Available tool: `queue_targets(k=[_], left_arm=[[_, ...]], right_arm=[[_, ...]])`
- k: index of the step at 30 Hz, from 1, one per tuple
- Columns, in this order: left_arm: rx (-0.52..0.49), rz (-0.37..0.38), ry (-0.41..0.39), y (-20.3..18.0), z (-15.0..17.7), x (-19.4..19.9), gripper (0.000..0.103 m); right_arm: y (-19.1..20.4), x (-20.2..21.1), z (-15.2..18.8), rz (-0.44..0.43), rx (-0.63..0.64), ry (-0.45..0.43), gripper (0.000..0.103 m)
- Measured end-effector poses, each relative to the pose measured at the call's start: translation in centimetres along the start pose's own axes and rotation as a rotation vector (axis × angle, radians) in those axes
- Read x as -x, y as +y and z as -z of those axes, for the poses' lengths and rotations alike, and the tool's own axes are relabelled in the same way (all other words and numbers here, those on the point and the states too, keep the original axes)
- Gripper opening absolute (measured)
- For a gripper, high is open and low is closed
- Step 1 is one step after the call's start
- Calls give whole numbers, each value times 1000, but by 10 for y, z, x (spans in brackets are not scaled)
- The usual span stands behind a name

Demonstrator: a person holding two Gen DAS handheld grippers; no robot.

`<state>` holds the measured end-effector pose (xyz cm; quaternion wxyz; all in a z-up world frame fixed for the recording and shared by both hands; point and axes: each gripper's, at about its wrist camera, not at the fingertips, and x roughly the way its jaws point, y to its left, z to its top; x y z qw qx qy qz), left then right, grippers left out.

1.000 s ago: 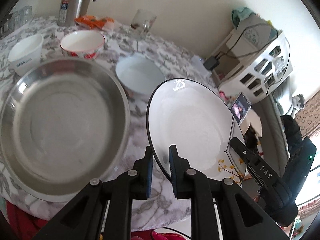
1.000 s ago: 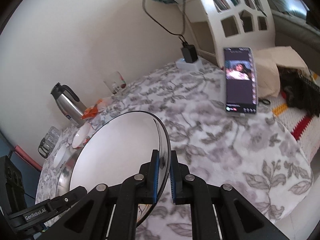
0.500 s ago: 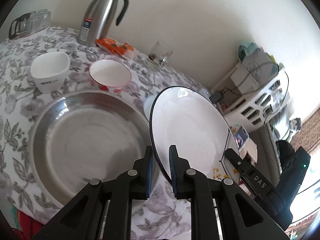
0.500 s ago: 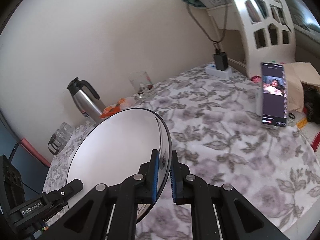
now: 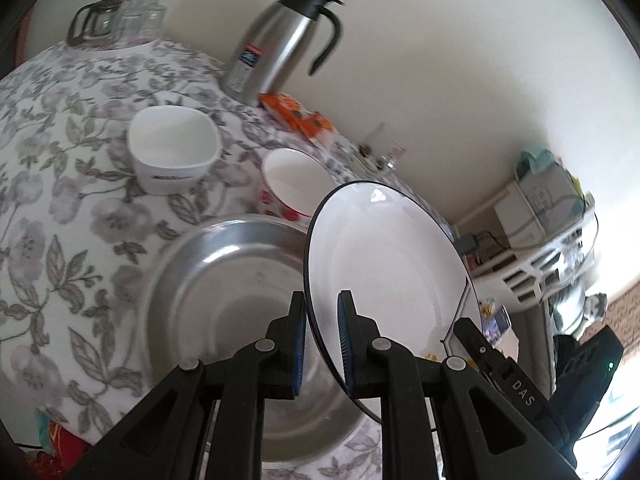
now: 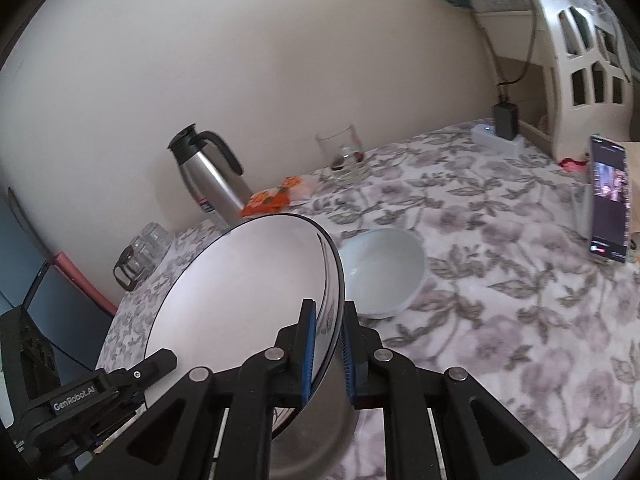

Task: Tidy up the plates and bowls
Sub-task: 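Lower the black-rimmed white plate into the steel basin with both tools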

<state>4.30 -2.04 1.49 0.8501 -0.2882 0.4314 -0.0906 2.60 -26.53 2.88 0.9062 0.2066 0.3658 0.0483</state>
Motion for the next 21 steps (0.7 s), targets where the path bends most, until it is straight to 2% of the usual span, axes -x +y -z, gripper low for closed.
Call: queue_targets(k=[12, 21], left_arm=[[71, -44, -22, 45, -20, 9, 16], [97, -76, 19, 56, -20, 4, 16]], right_arm=[[41, -33, 12, -50, 40, 51, 14], [39, -49, 24, -46, 34, 98, 14]])
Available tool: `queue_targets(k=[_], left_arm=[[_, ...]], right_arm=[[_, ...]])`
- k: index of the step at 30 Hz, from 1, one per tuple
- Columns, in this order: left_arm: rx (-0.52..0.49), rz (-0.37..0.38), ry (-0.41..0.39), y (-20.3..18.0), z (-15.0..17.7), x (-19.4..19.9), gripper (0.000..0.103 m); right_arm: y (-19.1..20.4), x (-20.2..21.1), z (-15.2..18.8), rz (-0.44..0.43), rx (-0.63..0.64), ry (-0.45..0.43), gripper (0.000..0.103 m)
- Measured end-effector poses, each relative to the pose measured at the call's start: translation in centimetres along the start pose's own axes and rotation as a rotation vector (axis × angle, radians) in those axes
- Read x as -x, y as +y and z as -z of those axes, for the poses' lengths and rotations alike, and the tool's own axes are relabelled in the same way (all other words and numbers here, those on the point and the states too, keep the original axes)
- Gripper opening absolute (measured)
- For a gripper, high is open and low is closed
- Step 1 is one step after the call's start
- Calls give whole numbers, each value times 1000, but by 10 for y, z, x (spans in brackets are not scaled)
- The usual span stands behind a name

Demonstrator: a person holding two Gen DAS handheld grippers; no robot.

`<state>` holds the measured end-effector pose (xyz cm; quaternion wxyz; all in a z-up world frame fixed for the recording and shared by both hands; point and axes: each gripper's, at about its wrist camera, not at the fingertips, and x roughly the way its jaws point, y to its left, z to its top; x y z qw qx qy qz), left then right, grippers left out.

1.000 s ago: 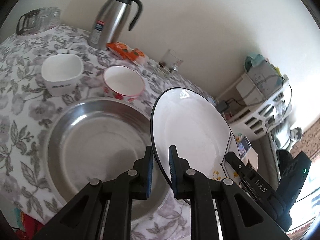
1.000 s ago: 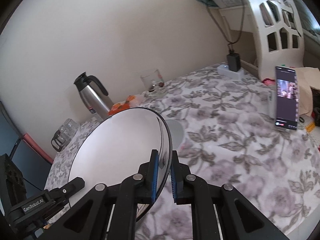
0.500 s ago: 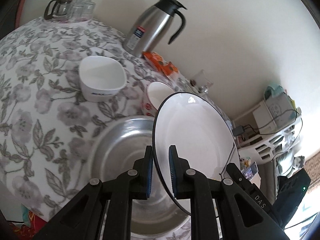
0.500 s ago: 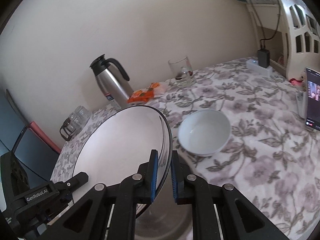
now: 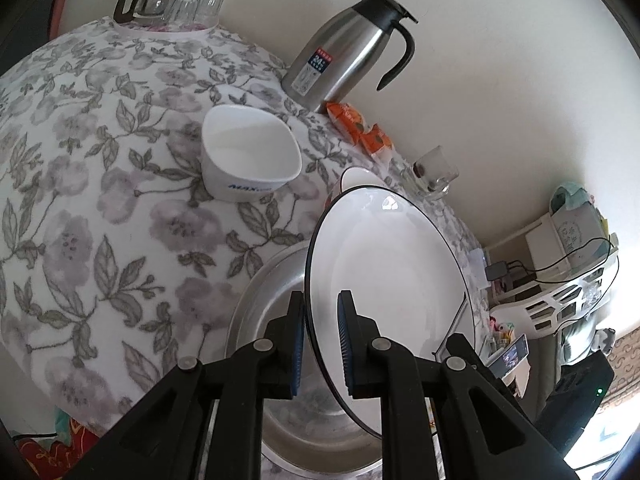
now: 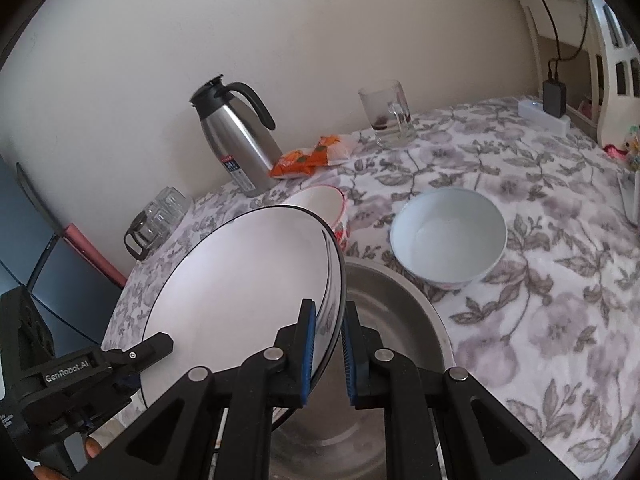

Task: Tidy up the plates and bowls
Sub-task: 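Lower the black-rimmed white plate into the steel basin with both tools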

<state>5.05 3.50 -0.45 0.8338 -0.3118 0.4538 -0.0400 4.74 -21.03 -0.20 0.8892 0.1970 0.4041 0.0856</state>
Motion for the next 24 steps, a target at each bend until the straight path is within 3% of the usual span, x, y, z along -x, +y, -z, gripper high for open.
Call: queue_targets(k=[11, 24], left_arm=[[37, -47, 88, 7, 7, -18, 16], [44, -99, 164, 13, 12, -36, 16]], right_arm=[[-12, -16, 15, 61, -5, 95, 14], [-16, -27, 20, 97, 4, 142, 14]])
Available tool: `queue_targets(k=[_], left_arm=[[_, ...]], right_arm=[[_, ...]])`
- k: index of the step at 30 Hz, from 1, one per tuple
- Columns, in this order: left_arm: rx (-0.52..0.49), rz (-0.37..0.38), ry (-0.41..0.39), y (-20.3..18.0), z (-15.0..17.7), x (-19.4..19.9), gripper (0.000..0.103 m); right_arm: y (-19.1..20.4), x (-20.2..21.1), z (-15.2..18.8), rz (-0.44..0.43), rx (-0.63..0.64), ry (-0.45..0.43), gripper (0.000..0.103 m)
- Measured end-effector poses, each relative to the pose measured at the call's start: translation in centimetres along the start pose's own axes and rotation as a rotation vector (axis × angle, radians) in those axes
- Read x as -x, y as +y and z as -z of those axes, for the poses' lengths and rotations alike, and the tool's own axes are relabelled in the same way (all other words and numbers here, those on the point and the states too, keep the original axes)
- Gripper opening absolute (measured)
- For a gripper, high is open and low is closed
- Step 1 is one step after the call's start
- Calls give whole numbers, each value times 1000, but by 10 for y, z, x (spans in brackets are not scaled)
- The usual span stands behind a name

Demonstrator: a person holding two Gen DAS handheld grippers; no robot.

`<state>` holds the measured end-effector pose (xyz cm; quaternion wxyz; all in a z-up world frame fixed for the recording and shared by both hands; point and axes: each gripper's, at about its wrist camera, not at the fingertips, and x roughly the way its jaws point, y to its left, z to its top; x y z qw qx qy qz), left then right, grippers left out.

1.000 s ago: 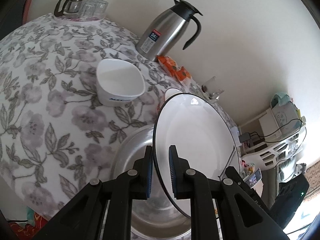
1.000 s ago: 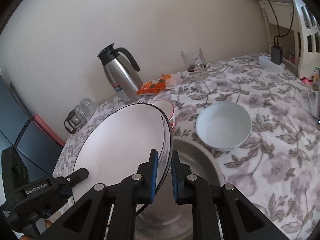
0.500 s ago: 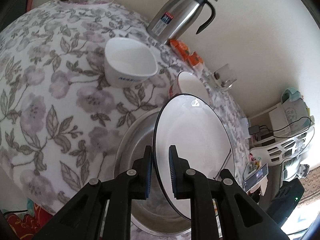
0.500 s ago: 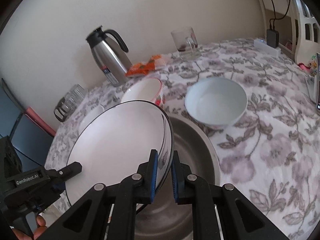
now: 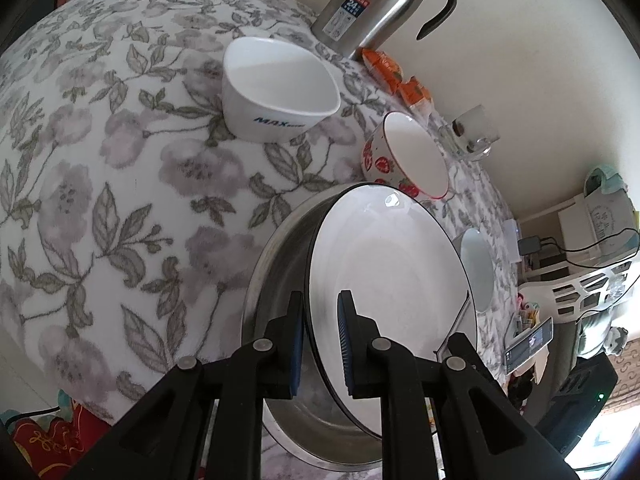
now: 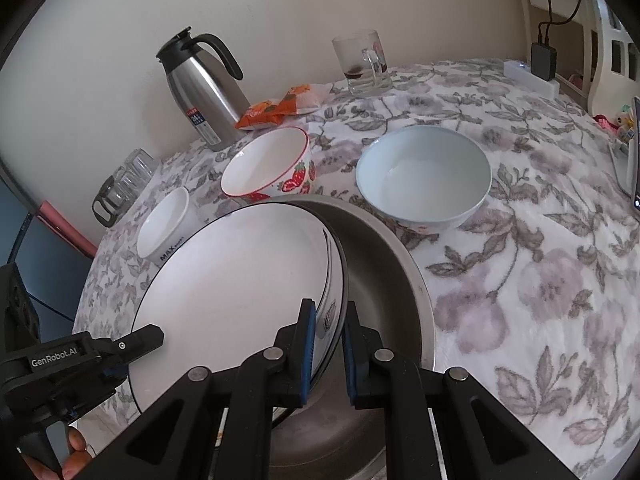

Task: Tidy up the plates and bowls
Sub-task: 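Lower the black-rimmed white plate into the steel basin with both tools, then open both tools and release the plate inside the basin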

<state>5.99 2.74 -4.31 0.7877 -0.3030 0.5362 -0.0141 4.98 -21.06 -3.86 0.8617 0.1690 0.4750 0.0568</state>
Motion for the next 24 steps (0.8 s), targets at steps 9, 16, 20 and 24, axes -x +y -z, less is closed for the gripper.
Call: queue_targets(k=[9, 16, 20, 24], left_arm=[[-5, -41, 70, -1, 4, -19, 16], [-15, -57, 101, 0, 8, -27, 16], [-18, -57, 126, -1, 9, -31, 16], [-22, -63, 132, -3, 10, -34, 16]], right_arm=[[-5, -10, 4, 41, 3, 39, 14], [-9, -15, 7, 55, -6, 65, 14], [-12, -15, 7, 78, -11, 71, 13], [-12, -14, 7, 87, -7, 68, 13]])
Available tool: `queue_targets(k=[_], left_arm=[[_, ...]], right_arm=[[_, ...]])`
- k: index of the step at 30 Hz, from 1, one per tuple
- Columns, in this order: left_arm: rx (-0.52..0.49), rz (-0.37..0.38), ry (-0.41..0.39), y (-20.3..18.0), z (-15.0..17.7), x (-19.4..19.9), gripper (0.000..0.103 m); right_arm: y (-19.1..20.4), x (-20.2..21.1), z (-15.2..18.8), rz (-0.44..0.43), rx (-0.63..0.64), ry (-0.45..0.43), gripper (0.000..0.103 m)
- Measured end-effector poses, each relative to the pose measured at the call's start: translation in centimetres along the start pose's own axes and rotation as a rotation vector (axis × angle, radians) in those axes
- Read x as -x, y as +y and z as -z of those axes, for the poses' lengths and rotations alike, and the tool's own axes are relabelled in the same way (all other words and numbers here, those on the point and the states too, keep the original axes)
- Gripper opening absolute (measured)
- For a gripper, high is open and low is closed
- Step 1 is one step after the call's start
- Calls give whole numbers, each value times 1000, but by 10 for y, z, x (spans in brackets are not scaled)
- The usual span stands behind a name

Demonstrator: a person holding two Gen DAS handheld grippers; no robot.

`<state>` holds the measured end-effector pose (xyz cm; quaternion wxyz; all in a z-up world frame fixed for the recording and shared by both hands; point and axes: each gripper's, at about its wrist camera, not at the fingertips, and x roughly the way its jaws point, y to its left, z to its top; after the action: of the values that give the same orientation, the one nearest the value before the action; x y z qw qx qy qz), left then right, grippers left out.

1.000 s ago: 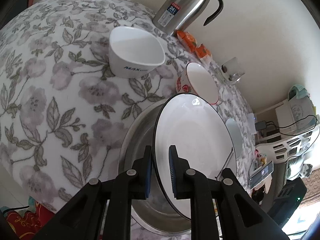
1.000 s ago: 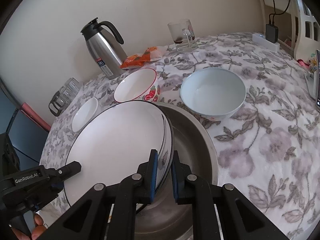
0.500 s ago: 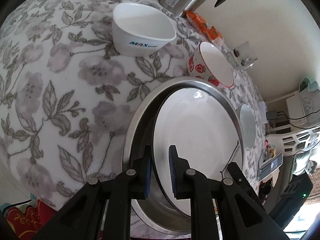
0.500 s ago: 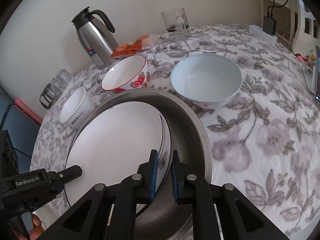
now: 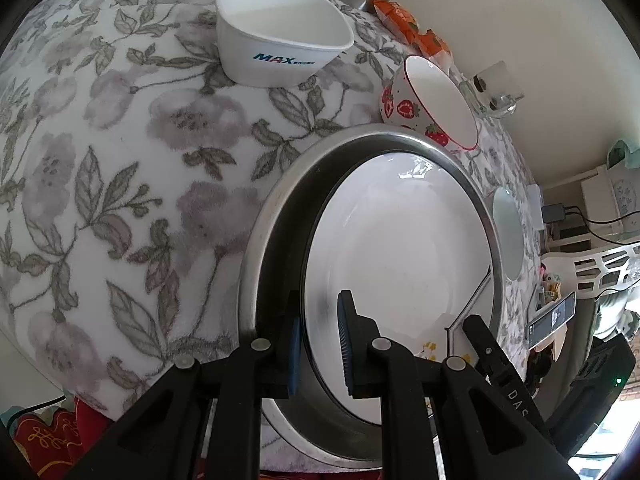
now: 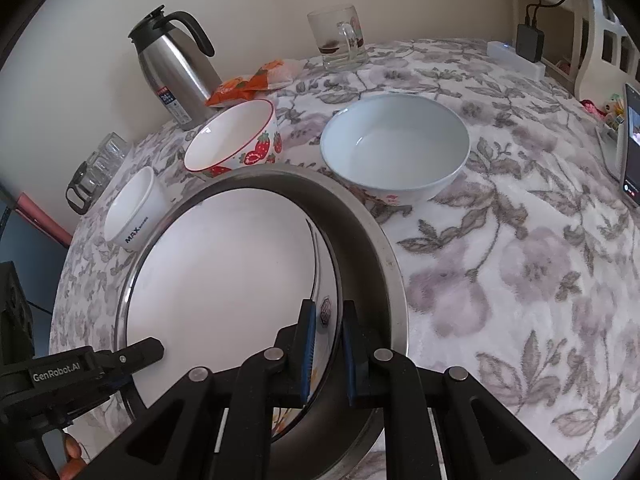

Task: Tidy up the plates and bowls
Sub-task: 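Open both tools and release the plate inside the basin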

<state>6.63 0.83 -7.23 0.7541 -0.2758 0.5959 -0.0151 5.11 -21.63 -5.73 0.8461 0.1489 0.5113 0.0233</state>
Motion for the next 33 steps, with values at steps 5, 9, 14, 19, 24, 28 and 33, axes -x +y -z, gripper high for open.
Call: queue_targets(k=[5, 9, 14, 19, 24, 28, 33], left_arm=[[-4, -6, -1, -2, 1, -2, 17], [19, 16, 3, 2, -1, -2, 18], [40, 33, 9, 6, -2, 0, 18], [54, 45, 17, 8, -1, 2, 19], [47, 55, 11, 6, 0, 6, 25], [38, 51, -1, 3, -1, 10, 29], [26, 44, -29, 2, -2, 15, 30]], right_arm=[[1, -1, 0, 8, 5, 5, 13], [0, -1, 0, 5, 0, 5, 14], [0, -1, -1, 3, -4, 6, 14], [-1, -1, -1, 3, -7, 9, 14], [-2, 1, -1, 6, -9, 11, 15], [-3, 3, -2, 8, -10, 1, 16], [-1, 5, -2, 15, 1, -5, 16]])
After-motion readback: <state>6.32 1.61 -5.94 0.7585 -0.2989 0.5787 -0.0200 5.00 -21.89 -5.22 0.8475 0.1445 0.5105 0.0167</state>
